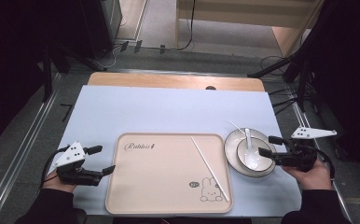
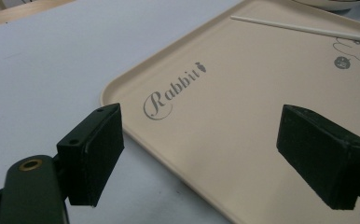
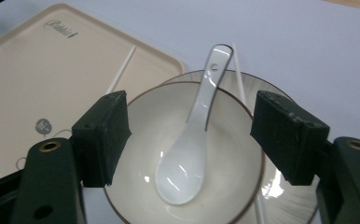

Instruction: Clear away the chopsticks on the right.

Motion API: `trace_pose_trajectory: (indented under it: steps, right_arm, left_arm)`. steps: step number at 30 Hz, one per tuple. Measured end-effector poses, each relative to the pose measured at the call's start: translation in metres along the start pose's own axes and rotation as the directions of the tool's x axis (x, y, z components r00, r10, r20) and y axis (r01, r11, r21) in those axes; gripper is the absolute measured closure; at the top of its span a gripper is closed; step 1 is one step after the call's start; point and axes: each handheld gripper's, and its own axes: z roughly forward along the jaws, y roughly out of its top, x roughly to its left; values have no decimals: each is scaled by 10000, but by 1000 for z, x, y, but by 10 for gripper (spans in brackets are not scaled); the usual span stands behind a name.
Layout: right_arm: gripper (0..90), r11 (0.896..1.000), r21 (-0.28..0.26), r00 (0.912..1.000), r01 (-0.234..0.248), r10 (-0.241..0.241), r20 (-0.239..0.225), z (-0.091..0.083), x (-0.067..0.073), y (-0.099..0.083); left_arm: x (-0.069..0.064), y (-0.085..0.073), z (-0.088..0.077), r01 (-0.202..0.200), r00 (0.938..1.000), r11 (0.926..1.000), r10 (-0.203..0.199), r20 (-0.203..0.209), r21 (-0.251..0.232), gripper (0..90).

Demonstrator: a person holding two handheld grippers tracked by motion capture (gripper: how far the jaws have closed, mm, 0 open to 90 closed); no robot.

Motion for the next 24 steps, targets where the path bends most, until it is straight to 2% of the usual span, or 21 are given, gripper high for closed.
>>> trace_pose_trajectory:
  steps: [7, 10, 16, 22, 24]
  right_arm:
    - [292, 9992, -209, 9983, -338, 348, 463, -7, -20, -11]
    - [311, 9988, -56, 9958, -486, 489, 779, -9, -25, -16]
    - [336, 9974, -41, 9926, -717, 717, 983, -14, -35, -24]
    - [410, 9948, 137, 9859, -1009, 981, 1358, -18, -45, -39]
    - [473, 9923, 184, 9813, -1229, 1187, 1513, -16, -47, -43]
  left_arm:
    - [0, 0, 0, -14, 10000, 10000, 14, -5, 22, 153]
    - [0, 0, 0, -39, 10000, 10000, 39, -6, 46, 153]
    - [-1, 0, 0, -40, 10000, 10000, 40, -12, 20, 153]
    - [-1, 1, 0, -73, 10000, 10000, 73, 10, 2, 153]
    - [-1, 1, 0, -68, 10000, 10000, 68, 10, -28, 153]
